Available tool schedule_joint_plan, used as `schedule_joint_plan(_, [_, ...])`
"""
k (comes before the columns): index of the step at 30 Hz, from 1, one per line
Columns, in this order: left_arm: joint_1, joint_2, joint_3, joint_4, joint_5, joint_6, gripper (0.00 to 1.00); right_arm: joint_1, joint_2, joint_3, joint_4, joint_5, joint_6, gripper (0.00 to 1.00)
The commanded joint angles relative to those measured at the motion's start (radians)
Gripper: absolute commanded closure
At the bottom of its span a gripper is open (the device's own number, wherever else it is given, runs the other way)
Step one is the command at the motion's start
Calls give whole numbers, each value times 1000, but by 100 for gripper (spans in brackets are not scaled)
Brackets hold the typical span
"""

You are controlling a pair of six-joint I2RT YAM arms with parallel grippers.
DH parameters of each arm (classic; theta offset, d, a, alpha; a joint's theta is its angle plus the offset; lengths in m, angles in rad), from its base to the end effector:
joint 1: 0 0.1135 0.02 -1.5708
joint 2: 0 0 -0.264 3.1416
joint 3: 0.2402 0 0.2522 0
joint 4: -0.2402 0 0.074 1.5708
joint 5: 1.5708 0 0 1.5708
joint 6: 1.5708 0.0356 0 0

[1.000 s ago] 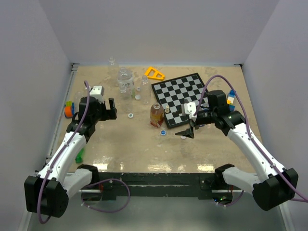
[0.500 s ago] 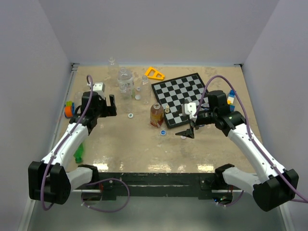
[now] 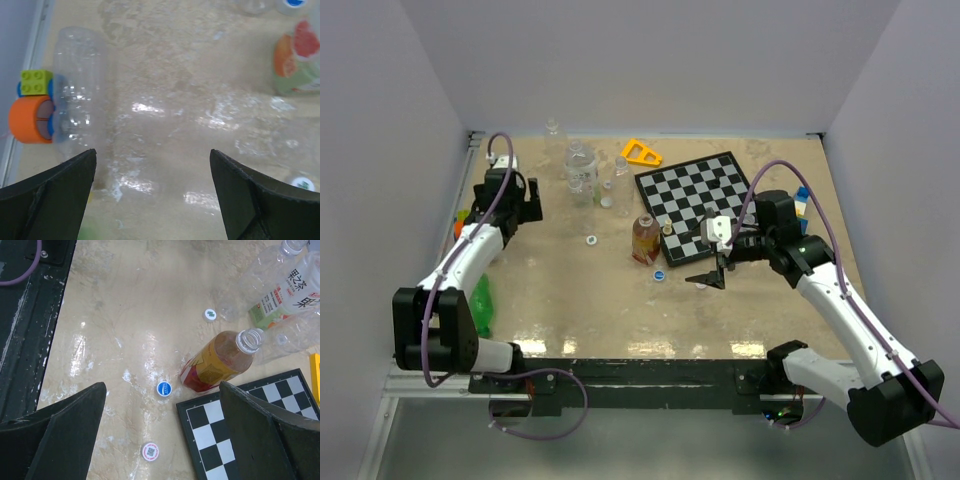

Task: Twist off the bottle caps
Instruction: Pick up the plastic bottle from the corner of the board.

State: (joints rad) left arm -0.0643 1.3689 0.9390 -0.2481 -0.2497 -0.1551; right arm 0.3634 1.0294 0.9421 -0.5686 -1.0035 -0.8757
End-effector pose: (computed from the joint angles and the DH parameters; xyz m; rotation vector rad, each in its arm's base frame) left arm 0.2992 -0.0105 0.2565 -0.2345 2.2165 0.1610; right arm 0.1828 0.1016 0.3214 -1.5336 1.2593 0.7777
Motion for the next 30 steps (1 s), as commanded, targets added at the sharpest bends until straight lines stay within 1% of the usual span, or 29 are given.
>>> schedule_joint_plan(1, [102, 45, 46, 55, -71, -21, 0, -3, -14, 0, 13, 6, 4, 2])
schedule_joint_plan(3, [136, 88, 58, 59, -69, -26, 0, -3, -15, 0, 12, 3, 3, 2])
schedule_joint_plan(9, [169, 217, 136, 20, -161, -43, 0, -3, -8, 1, 9, -1, -2, 2])
schedule_joint_plan(17, [208, 301, 164, 35, -145, -55, 0, -3, 12, 4, 12, -1, -6, 2])
schedule_joint_plan(22, [241, 407, 239, -11, -140, -92, 0, -3, 11, -3, 16, 9, -11, 2])
schedule_joint_plan(26, [259, 484, 276, -43, -77, -97, 2, -4, 11, -3, 16, 9, -12, 2])
schedule_joint_plan(30, [265, 509, 271, -42, -4, -97, 5, -3, 12, -2, 12, 8, -17, 2])
